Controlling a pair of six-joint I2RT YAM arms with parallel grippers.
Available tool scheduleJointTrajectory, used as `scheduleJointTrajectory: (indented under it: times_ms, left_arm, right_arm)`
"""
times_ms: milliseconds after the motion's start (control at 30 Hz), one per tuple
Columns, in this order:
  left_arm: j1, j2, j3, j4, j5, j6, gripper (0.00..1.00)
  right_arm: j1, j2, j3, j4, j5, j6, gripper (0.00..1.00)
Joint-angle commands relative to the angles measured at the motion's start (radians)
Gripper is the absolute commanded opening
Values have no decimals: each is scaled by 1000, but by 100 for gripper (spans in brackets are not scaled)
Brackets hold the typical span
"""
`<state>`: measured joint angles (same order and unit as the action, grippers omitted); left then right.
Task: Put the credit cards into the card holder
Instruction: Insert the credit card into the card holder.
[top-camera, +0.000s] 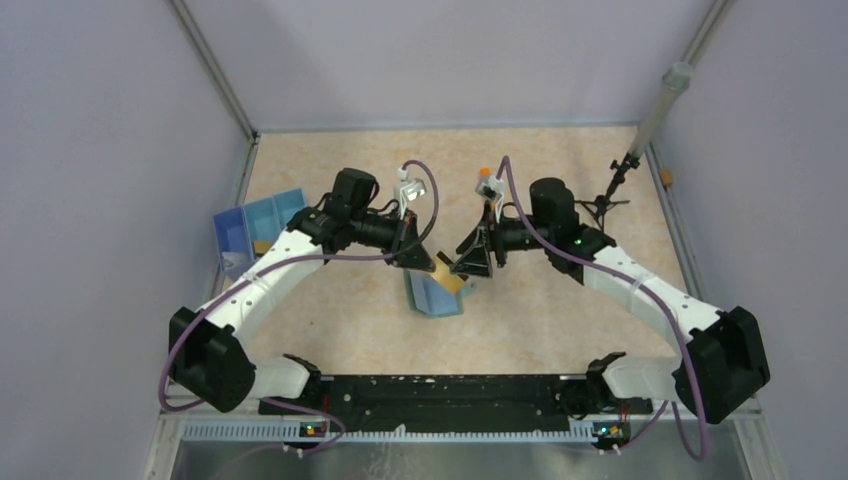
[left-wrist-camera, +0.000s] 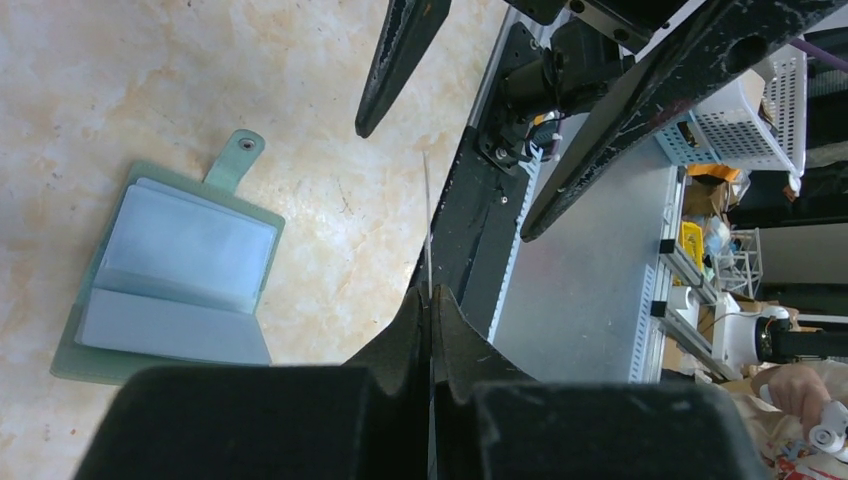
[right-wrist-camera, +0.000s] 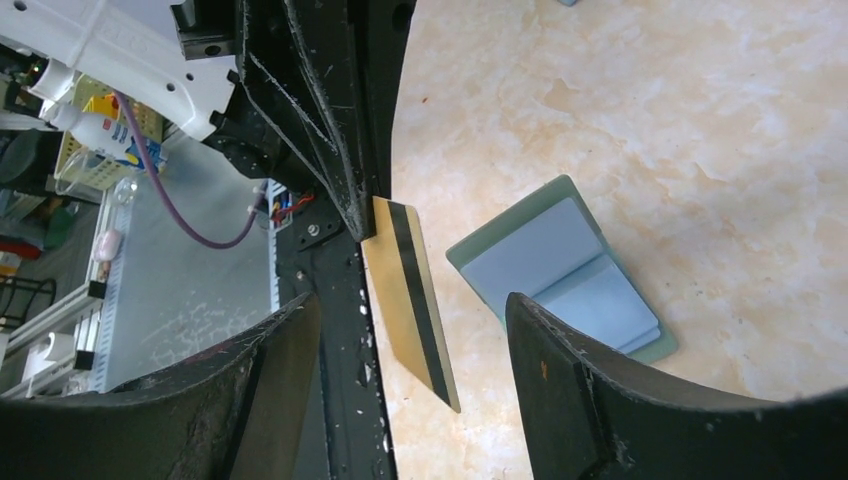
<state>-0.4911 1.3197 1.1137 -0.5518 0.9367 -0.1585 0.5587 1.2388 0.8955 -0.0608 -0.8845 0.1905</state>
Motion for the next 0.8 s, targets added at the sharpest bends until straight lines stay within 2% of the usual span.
scheduleJointTrajectory:
  times_ms: [0,100,200,333,367,400,467,500,567,633,767]
  left_arm:
    - [-7,-6,47,-2,44,33,0]
    - [-7,-1,47,-1,36,31,0]
    - [-9,5,43,16,35,18,0]
    - [-8,-5,10,101,14,-46,0]
    - [-8,-10,-5,132,-13,-76,5]
    - [-9,-12,-18,161,-51,-103,19]
    - [-8,-16,-45,190,-167,-153,58]
    - [-9,-19,-58,195,-257,-177,71]
    - [-9,-22,-93,204,-432,-234,82]
    - [-9,-19,-134,214,-562,-298,86]
    - [-19,-11,-193,238,-655,-394,93]
  right_arm:
    - [-10,4,-12,35,-44,-17,65]
    - [-10,29,-18,53,-116,1,55]
    - [-8,36,-37,115,-153,39,27]
    - [-9,44,-69,188,-156,105,0]
    - [-8,47,-81,218,-146,126,0]
    - [-9,51,-94,236,-110,148,0]
    - [-9,55,-126,257,-5,192,0]
    - [-10,64,-140,258,55,216,0]
    - [-9,92,-170,303,125,282,0]
    - [-9,128,-210,384,168,367,0]
    - [8,212,-243,471,232,452,0]
